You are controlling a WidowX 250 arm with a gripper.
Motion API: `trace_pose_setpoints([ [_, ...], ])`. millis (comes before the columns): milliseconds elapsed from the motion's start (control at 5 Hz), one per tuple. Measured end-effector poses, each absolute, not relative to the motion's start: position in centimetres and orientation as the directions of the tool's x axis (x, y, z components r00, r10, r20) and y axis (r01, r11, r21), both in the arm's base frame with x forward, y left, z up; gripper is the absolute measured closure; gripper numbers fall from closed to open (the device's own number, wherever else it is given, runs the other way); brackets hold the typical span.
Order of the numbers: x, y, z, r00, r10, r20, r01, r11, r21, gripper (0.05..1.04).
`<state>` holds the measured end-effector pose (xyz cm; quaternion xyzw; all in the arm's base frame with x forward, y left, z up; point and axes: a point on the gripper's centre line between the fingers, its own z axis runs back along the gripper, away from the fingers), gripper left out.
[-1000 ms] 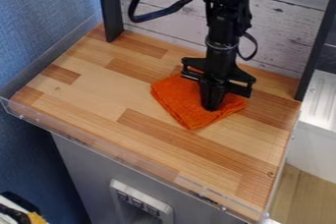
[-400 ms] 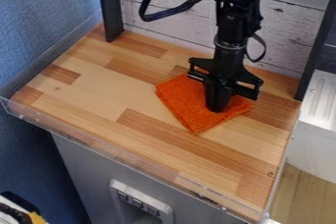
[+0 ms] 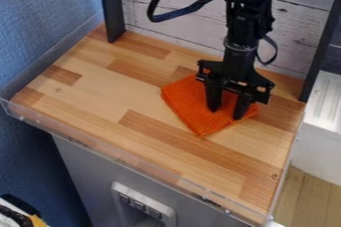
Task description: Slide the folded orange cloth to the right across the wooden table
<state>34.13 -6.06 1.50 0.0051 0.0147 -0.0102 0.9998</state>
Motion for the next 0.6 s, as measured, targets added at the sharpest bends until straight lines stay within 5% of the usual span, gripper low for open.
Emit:
trace_pose_setpoints([
  [200, 34.49, -6.22, 1.56, 1.0, -0.027, -0.012, 0.027, 1.0, 0.001, 0.088],
  [600, 35.28, -6.37, 1.15, 1.0, -0.029, 0.01, 0.029, 1.0, -0.006, 0.084],
])
